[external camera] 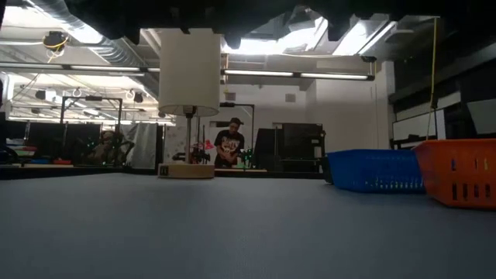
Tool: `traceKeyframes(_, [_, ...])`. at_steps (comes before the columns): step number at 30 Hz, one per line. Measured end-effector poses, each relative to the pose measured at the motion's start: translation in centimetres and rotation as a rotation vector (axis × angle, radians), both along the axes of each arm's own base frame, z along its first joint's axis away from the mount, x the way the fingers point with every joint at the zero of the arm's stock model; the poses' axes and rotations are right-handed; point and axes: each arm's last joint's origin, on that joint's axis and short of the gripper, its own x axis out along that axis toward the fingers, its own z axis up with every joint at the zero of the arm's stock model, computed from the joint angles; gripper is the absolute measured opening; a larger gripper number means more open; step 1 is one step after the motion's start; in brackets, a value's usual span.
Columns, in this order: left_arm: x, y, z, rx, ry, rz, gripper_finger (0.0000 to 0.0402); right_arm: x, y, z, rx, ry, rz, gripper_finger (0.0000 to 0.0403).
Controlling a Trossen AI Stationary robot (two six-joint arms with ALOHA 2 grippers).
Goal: Sort crayons
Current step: Put the purple crayon into the orange bin
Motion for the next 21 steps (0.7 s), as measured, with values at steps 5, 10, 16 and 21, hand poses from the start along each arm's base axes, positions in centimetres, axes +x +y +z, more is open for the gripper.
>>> traceKeyframes(5, [0.00,0.00,0.00,0.000,0.000,0.000,0.0009,0.01,0.00,0.13,0.004,-0.014,0.000,0.0115])
traceKeyframes(10, [0.00,-0.01,0.00,0.000,0.000,-0.001,0.0009,0.01,0.00,0.14,0.004,-0.015,0.000,0.0063])
traceKeyframes(16, [0.00,-0.01,-0.01,-0.004,0.001,-0.001,0.0009,0.01,0.00,0.14,0.001,-0.016,0.000,0.0014])
traceKeyframes(21, [0.00,-0.01,-0.01,-0.010,0.002,-0.001,0.0019,-0.02,-0.01,0.19,0.003,-0.017,0.000,0.0022])
